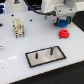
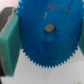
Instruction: Insert the blue gear onto the right peg, followed by the red gear
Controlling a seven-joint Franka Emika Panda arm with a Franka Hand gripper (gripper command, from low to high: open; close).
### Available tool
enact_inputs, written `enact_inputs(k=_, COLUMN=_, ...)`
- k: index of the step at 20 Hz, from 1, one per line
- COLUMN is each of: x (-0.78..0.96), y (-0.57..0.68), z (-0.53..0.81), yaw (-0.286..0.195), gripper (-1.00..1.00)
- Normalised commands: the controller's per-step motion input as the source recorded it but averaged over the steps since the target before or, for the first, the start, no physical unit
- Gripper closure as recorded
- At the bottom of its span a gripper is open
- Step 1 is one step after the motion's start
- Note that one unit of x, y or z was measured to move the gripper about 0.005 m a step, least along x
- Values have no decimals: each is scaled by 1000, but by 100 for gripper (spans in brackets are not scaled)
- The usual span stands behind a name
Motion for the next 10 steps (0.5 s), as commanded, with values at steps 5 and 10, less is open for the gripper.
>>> enact_inputs(k=5, x=507, y=-317, z=566, yaw=0, gripper=100)
enact_inputs(k=10, x=631, y=-323, z=528, yaw=0, gripper=100)
